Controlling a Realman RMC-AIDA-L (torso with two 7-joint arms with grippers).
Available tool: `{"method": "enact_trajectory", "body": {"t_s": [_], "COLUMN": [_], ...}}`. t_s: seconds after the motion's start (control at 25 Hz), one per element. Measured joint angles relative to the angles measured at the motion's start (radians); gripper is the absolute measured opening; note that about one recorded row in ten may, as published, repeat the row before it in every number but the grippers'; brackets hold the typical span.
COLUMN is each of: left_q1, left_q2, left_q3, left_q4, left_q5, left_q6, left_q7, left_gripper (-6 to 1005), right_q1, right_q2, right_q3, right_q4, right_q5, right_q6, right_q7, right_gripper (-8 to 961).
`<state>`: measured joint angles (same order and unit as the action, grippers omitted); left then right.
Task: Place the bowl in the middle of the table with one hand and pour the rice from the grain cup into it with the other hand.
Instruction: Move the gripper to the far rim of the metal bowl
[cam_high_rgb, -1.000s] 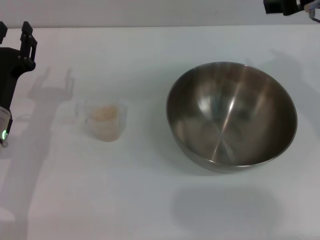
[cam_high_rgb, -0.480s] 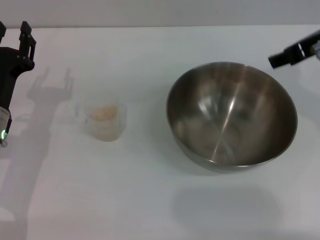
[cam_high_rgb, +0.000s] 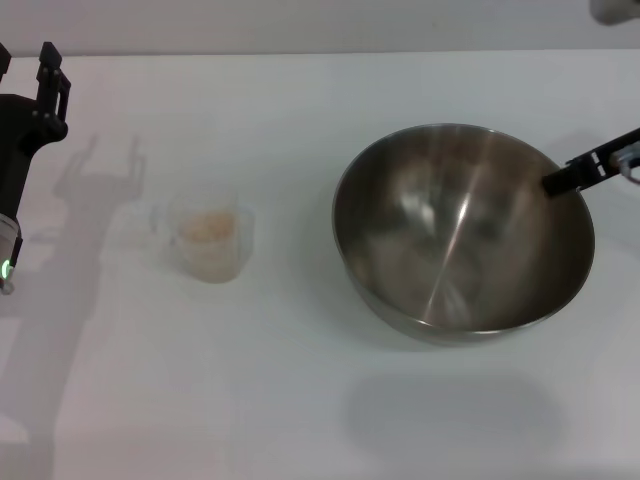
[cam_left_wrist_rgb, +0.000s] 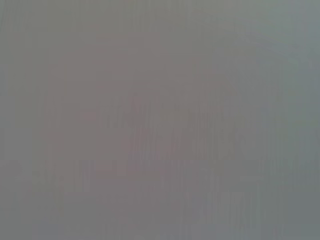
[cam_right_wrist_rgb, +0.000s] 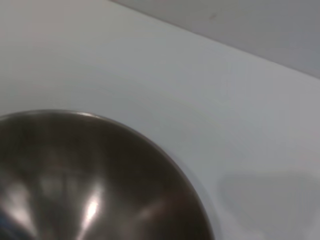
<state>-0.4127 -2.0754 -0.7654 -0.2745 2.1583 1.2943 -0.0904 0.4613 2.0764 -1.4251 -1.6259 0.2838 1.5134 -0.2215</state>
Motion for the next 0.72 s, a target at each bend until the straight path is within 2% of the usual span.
{"method": "enact_trajectory", "body": {"t_s": [0.24,0.48,0.72], "left_q1": [0.0,0.001,0.001], "left_q2": [0.0,0.0,0.0], "left_q3": [0.001,0.002,0.002], "left_q4": [0.0,0.0,0.0], "left_q5": [0.0,0.0,0.0], "left_q6": [-0.003,0.001,0.002], "left_q7": [0.0,0.0,0.0], "left_gripper": [517,517,517], "right_q1": [0.011,0.004,0.016], "right_q2": [0.001,0.0,0.001], "right_q3": [-0.019,-0.034,-0.037], "right_q4": [0.128,0.139,0.164], "right_q5": [0.033,0.036,0.038], "right_q6": [-0.064,-0.119,-0.129], "right_q7": [-0.012,-0.022,-0.037], "right_gripper": [741,738,548]}}
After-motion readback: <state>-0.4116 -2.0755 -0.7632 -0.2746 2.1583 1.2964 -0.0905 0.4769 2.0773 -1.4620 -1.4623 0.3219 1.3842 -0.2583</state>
